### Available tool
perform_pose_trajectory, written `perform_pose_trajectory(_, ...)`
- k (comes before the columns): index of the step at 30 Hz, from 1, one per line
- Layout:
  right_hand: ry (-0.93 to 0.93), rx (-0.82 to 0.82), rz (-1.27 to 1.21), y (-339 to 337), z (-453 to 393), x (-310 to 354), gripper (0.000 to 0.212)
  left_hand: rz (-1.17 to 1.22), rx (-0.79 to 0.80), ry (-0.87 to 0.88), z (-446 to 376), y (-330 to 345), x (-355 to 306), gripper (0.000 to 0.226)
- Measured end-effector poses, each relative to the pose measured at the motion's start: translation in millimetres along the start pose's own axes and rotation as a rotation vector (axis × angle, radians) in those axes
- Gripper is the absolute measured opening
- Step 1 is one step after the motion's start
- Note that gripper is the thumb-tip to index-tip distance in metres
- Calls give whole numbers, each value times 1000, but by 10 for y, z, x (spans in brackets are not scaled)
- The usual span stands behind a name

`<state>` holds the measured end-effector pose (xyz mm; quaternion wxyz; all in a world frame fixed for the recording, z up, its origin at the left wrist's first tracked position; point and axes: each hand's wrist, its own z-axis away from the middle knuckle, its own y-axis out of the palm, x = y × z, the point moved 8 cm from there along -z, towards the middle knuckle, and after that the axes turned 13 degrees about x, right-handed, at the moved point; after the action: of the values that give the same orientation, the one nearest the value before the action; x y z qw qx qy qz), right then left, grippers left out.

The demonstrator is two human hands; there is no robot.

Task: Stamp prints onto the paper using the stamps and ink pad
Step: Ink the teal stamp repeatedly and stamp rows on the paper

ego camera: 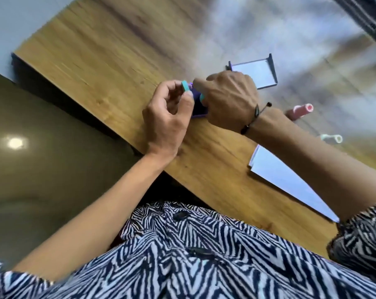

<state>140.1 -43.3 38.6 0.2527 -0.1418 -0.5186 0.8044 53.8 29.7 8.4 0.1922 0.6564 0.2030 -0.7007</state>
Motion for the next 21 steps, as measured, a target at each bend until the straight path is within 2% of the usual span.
perform_pose_trajectory(5, -28, -23, -143, 15, 5, -131, 10, 43, -2, -34, -1, -4, 33, 39)
perform_pose_trajectory(9, -17, -106, -105, 29, 88, -101, 13, 37, -4, -43, -3, 9, 43, 40)
perform_pose_trajectory(13, 10, -72, -90, 58, 67, -83, 14, 27, -23, -38, 2, -9, 35, 34)
perform_pose_trajectory(16, 67, -28, -257, -47, 61, -237, 11, -3, -48, -16, 29, -11, 3, 27)
perform_pose_trajectory(18, 47, -150, -318, -218, 76, -278, 11, 10, -60, -7, 21, -12, -12, 28)
perform_pose_trajectory(19, 28, -202, -295, -261, 83, -237, 12, 22, -69, -5, 18, -22, -13, 29)
perform_pose_trajectory(21, -1, -160, -171, -126, 93, -53, 13, 43, -81, -6, 11, -33, -2, 29)
